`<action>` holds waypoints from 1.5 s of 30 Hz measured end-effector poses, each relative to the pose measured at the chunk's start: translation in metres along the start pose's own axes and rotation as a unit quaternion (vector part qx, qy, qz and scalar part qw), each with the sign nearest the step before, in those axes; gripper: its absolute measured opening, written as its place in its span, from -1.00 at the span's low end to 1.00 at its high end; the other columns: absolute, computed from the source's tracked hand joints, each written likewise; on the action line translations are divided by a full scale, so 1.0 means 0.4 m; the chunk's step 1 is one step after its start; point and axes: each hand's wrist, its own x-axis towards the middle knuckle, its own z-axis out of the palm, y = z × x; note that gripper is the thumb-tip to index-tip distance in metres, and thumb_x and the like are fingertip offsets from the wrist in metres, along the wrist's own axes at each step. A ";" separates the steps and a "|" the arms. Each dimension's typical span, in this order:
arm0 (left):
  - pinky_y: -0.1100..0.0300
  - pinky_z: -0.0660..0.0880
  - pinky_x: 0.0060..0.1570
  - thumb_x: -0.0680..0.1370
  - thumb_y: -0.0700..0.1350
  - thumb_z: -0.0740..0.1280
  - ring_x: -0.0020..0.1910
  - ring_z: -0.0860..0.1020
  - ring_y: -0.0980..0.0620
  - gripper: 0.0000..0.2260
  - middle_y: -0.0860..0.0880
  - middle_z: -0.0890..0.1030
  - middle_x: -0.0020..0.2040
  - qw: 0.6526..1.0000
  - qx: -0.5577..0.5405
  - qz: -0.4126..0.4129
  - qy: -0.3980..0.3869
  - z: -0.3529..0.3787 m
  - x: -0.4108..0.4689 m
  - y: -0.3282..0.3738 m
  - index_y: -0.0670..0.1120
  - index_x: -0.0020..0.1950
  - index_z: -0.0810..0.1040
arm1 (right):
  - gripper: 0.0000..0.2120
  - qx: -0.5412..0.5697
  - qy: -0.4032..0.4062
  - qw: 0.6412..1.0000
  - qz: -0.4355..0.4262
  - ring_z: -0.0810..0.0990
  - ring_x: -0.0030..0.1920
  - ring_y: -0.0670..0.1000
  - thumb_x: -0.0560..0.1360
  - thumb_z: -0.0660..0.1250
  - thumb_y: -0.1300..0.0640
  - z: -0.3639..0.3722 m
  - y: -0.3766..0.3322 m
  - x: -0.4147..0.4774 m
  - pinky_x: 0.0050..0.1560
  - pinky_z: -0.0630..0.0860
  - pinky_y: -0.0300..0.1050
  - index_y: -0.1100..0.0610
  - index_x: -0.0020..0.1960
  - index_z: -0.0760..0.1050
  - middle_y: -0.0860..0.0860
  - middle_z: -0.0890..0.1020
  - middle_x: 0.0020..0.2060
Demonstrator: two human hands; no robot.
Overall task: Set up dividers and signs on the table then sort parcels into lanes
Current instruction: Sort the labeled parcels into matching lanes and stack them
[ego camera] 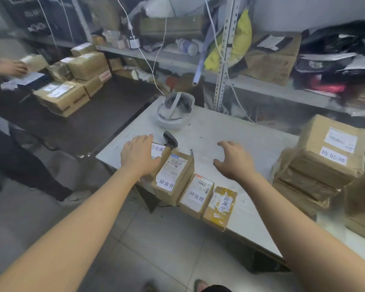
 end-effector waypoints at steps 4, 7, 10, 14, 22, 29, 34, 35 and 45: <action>-0.02 0.40 0.14 0.44 0.30 0.31 0.32 0.43 -0.10 -0.29 -0.06 0.45 0.38 0.999 -0.030 -0.024 -0.021 0.064 0.048 -0.084 -0.07 0.46 0.30 | -0.44 0.007 0.005 0.999 0.046 0.38 0.39 0.09 0.50 0.33 -0.02 0.043 -0.065 0.030 0.17 0.46 0.05 0.04 0.47 0.32 0.05 0.45 0.38; 0.00 0.43 0.03 0.37 0.42 0.28 0.24 0.47 -0.11 -0.19 -0.07 0.49 0.30 0.997 -0.054 -0.030 -0.039 0.102 0.068 -0.134 -0.08 0.44 0.30 | -0.43 0.023 0.004 0.995 0.100 0.41 0.36 0.11 0.50 0.34 -0.05 0.082 -0.129 0.030 0.18 0.45 0.06 0.01 0.46 0.32 0.04 0.46 0.37; 0.02 0.44 -0.06 0.25 0.53 0.24 0.16 0.51 -0.12 -0.12 -0.07 0.53 0.17 0.990 -0.120 -0.030 -0.066 0.133 0.061 -0.164 -0.10 0.31 0.34 | -0.40 0.067 -0.004 0.985 0.156 0.40 0.37 0.10 0.48 0.36 -0.06 0.135 -0.203 0.014 0.23 0.41 0.03 0.02 0.47 0.32 0.04 0.47 0.37; 0.07 0.39 -0.16 0.20 0.49 0.38 0.11 0.55 -0.13 -0.08 -0.06 0.52 0.14 0.974 -0.186 -0.039 -0.119 0.179 0.042 -0.175 -0.10 0.31 0.27 | -0.30 0.151 0.000 0.966 0.209 0.46 0.33 0.11 0.43 0.44 -0.06 0.204 -0.312 -0.015 0.22 0.45 0.00 0.11 0.48 0.31 0.09 0.50 0.34; 0.00 0.53 -0.09 0.19 0.35 0.51 0.08 0.55 -0.12 -0.16 -0.07 0.52 0.11 0.954 -0.285 -0.063 -0.075 0.238 0.035 -0.174 -0.09 0.26 0.29 | -0.18 0.211 0.015 0.940 0.267 0.57 0.18 0.02 0.24 0.52 -0.25 0.308 -0.456 -0.068 0.00 0.56 -0.13 0.01 0.39 0.34 -0.03 0.57 0.17; -0.05 0.55 -0.09 0.21 0.31 0.47 0.11 0.51 -0.14 -0.17 -0.06 0.50 0.12 0.940 -0.337 -0.057 -0.007 0.251 0.040 -0.188 -0.10 0.30 0.28 | 0.12 0.142 0.000 0.916 0.376 0.49 0.28 0.09 0.19 0.41 -0.46 0.366 -0.505 -0.066 0.09 0.53 0.07 0.14 0.50 0.10 0.04 0.48 0.29; -0.06 0.55 -0.07 0.22 0.30 0.48 0.10 0.51 -0.13 -0.18 -0.06 0.49 0.13 0.941 -0.337 -0.030 0.007 0.221 0.062 -0.198 -0.09 0.31 0.29 | 0.17 0.124 0.008 0.890 0.439 0.51 0.27 0.11 0.13 0.42 -0.50 0.391 -0.529 -0.045 0.08 0.50 0.07 0.18 0.47 0.11 0.06 0.48 0.27; -0.05 0.55 -0.06 0.22 0.30 0.49 0.10 0.51 -0.13 -0.18 -0.06 0.49 0.12 0.940 -0.339 -0.024 0.012 0.213 0.066 -0.201 -0.08 0.30 0.30 | 0.11 0.123 0.014 0.886 0.446 0.53 0.25 0.11 0.13 0.43 -0.49 0.396 -0.531 -0.041 0.05 0.50 0.05 0.17 0.42 0.18 0.05 0.49 0.24; -0.03 0.57 -0.09 0.18 0.34 0.48 0.07 0.52 -0.05 -0.18 0.00 0.52 0.11 0.923 -0.379 0.017 0.066 0.112 0.117 -0.161 -0.03 0.29 0.32 | -0.23 0.162 0.087 0.869 0.459 0.60 0.03 0.09 0.16 0.47 -0.34 0.335 -0.485 -0.030 -0.14 0.51 -0.06 0.09 0.17 0.35 -0.01 0.57 0.04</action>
